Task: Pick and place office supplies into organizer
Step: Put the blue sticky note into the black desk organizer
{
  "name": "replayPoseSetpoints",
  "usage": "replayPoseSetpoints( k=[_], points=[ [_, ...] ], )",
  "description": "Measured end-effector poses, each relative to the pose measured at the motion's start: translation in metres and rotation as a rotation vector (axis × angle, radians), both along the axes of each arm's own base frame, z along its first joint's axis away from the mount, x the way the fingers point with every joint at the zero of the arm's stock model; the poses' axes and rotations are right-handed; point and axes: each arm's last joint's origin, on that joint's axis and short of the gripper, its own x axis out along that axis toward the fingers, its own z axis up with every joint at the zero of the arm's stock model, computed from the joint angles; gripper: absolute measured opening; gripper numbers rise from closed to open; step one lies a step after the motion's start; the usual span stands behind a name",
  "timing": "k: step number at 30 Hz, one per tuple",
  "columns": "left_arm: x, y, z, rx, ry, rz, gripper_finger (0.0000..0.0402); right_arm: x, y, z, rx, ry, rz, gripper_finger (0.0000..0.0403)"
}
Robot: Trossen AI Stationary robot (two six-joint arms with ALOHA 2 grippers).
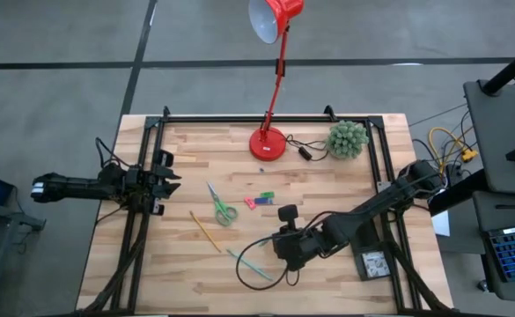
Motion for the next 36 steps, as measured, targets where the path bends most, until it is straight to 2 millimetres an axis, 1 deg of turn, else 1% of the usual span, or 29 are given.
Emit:
replayPoseSetpoints(
  k=[6, 10, 18, 24, 31, 36],
  points=[
    [0.000, 0.000, 0.000, 0.000, -0.002, 0.000, 0.0066, -0.005, 0.003, 0.001, 0.008, 0.013, -0.007, 0.0008],
    [0.000, 0.000, 0.000, 0.000, -0.002, 0.000, 0.0066, -0.012, 0.004, 0.004, 0.021, 0.031, -0.031, 0.0008],
    [0.000, 0.000, 0.000, 0.000, -0.002, 0.000, 0.0066, -0.031, 0.010, 0.023, 0.063, -0.003, -0.064, 0.0008],
    [0.000, 0.000, 0.000, 0.000, -0.002, 0.000, 0.0066, -0.046, 0.015, 0.033, 0.090, -0.017, -0.102, 0.0008],
    [0.000, 0.000, 0.000, 0.000, -0.001, 0.000, 0.0066, -0.049, 0.018, 0.035, 0.129, -0.019, -0.108, 0.0008],
    [0.000, 0.000, 0.000, 0.000, -0.002, 0.000, 0.0066, -0.050, 0.021, 0.033, 0.196, 0.038, -0.074, 0.0011]
  ],
)
